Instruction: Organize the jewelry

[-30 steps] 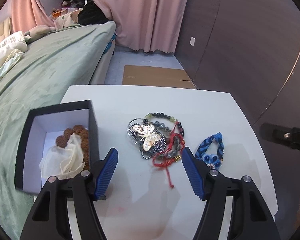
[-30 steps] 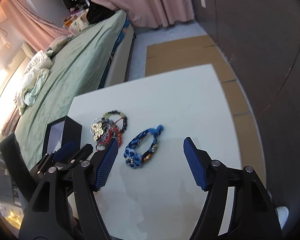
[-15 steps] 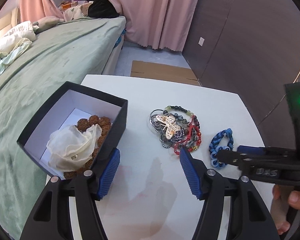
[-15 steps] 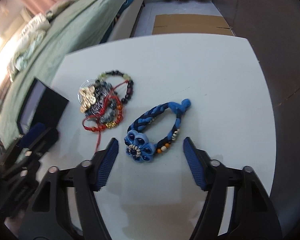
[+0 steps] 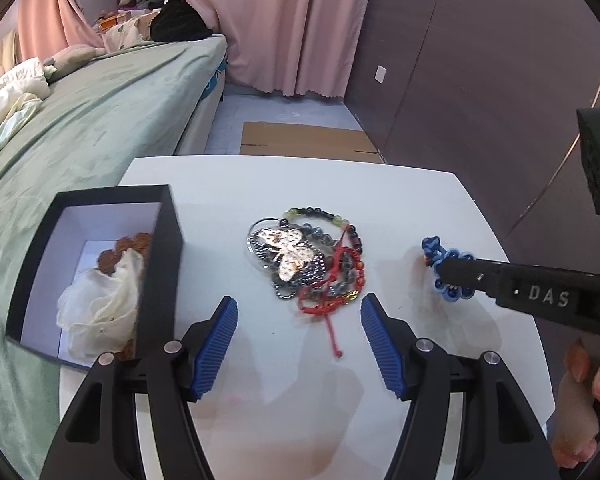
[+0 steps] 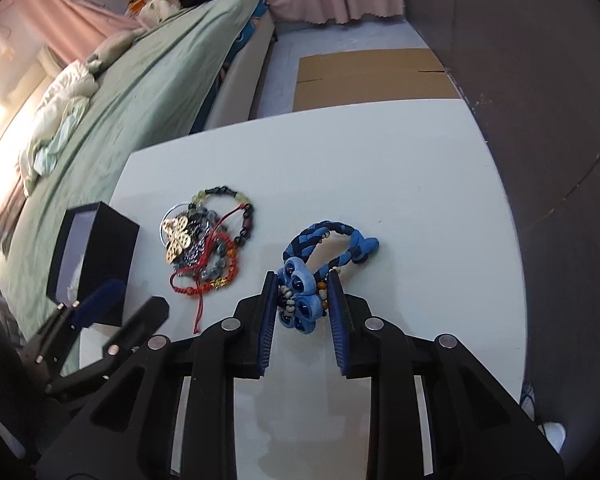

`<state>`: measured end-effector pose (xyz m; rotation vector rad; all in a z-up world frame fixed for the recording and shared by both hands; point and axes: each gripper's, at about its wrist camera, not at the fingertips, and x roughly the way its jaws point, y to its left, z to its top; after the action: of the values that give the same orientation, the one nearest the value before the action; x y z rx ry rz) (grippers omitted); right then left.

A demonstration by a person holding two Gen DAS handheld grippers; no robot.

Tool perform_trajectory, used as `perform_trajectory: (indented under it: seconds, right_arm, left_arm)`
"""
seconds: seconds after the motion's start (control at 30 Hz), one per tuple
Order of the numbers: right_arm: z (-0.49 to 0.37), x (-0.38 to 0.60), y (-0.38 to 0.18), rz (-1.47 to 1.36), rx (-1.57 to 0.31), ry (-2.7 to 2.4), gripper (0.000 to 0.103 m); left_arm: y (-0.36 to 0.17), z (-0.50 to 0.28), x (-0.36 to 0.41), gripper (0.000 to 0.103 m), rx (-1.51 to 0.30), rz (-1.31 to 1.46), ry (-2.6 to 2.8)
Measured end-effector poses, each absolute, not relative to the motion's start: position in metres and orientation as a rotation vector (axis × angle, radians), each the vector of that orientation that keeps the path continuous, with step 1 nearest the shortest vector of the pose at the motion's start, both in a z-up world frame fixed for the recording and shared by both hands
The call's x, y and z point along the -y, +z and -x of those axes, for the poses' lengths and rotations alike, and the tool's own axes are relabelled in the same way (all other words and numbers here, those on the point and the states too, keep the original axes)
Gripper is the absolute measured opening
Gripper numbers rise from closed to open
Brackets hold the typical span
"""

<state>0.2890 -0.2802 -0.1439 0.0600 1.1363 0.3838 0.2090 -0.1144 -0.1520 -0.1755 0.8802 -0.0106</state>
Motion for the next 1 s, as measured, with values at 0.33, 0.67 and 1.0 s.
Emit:
perform_trajectory:
  seconds: [0.33,0.67,1.0]
  right_arm:
    - [-0.290,0.284,-0.135,-0.071,-1.124,0.391,0.025]
    - [-0.290,0.280,-0.138,-0.053,-1.131,0.381,0.025]
    - [-0.290,0.277,-0.137,-0.038,-1.122,0.381,0.025]
  left_arm:
    - [-0.175,-0.223,0.122,0.046,-0.914,0.222,0.021]
    - [-0.183,-0.233,0.108,0.008,-0.914,0.298,0.004]
    - [-0.173,-0.216,0.105,0.000,-0.902,0.286,0.011]
